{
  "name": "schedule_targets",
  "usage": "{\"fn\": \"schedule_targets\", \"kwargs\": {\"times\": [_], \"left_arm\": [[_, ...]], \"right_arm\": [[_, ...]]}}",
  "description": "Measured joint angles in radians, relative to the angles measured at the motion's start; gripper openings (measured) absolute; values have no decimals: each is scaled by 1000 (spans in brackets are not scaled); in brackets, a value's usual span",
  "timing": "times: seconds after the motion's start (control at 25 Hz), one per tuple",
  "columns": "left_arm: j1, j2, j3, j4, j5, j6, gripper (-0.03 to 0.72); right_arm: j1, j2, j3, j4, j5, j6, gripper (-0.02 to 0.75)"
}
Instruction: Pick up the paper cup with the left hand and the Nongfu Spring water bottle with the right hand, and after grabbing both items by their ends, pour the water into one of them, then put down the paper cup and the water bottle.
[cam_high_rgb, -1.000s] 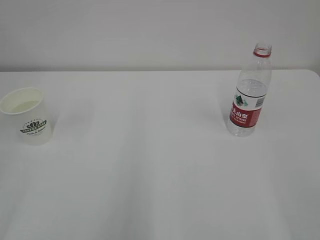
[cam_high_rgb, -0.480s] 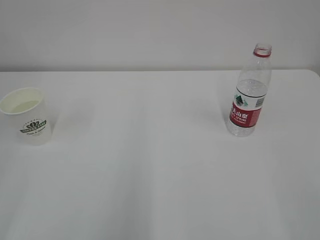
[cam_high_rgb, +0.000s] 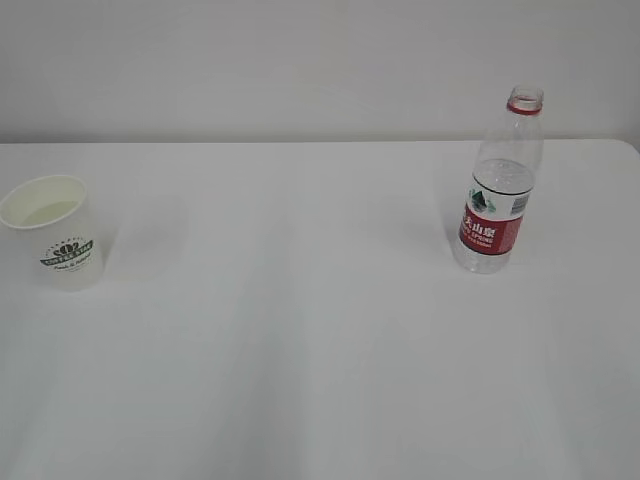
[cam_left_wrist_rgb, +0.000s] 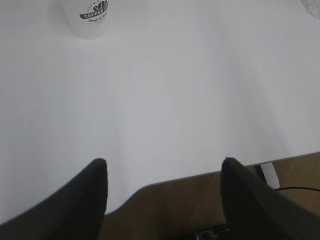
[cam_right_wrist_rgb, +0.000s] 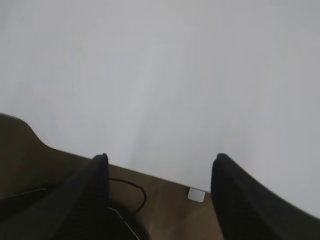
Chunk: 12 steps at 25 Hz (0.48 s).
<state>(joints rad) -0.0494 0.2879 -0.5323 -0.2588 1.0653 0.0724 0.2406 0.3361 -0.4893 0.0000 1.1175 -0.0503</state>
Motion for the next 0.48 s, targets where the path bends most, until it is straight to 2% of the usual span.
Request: {"fn": "schedule_targets", "kwargs": {"times": [0.28,0.48], "left_arm": [[0,-9,0,0,0,0,503],[0,-105,0,0,1,0,497]], "right_arm": [[0,-128,0,5,7,0,491],[0,-204,0,5,8,0,491]]}}
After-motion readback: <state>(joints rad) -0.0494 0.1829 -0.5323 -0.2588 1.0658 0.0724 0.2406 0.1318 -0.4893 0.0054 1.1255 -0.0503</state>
